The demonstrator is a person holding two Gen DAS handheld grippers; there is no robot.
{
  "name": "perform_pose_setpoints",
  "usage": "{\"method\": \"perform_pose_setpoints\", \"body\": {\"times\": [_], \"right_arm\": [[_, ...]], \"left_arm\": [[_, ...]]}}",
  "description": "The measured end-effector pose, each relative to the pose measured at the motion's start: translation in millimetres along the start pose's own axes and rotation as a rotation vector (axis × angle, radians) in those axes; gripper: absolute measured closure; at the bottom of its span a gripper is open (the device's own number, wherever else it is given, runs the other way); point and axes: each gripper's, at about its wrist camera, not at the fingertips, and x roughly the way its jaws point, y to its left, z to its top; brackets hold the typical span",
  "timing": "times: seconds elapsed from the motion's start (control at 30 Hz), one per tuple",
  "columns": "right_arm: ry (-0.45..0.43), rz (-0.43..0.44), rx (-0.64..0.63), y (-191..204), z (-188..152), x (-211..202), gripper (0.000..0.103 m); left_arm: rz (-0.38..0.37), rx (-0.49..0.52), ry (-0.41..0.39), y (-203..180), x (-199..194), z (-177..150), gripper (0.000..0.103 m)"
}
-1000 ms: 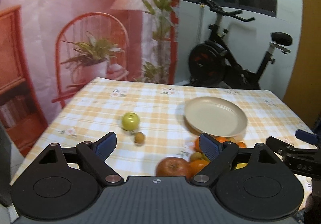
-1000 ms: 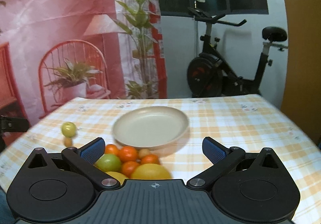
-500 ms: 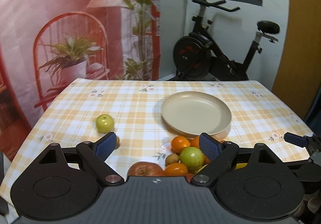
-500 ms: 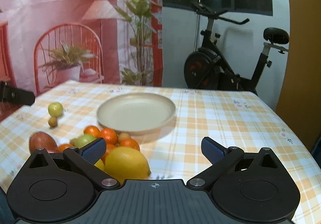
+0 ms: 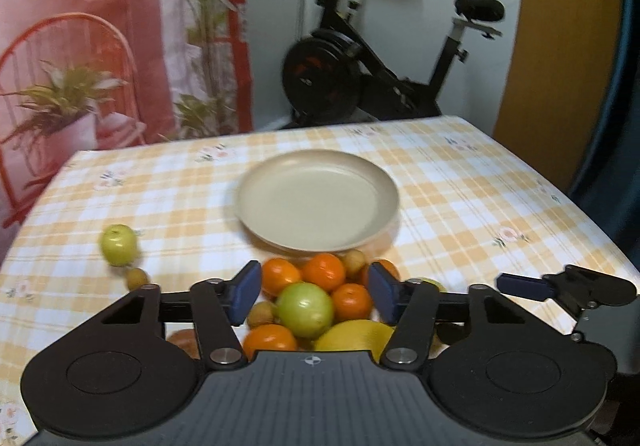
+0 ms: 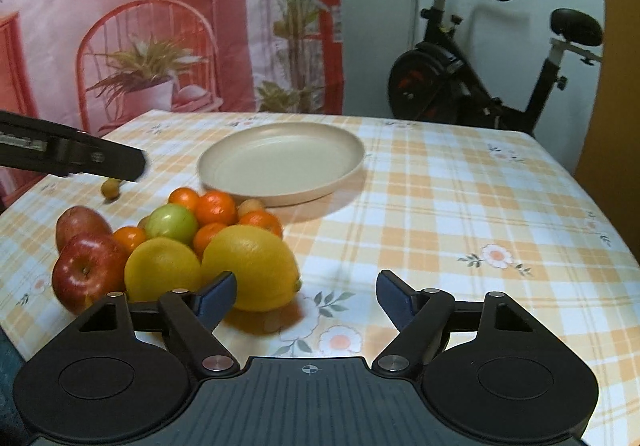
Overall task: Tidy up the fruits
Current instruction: 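Lift both tools and move them toward the fruit pile, then close the left gripper around the yellow lemon and lift it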
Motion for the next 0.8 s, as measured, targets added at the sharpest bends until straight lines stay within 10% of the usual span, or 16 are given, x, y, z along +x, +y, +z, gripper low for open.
{"method": "perform_pose_setpoints", "body": {"times": [0.8], "right_arm": [[0.017,0.141,-0.054,3,-1,12,0.052]], "left_arm": [[-0.26,-0.02,0.197,-14,50,3,0.064]]}}
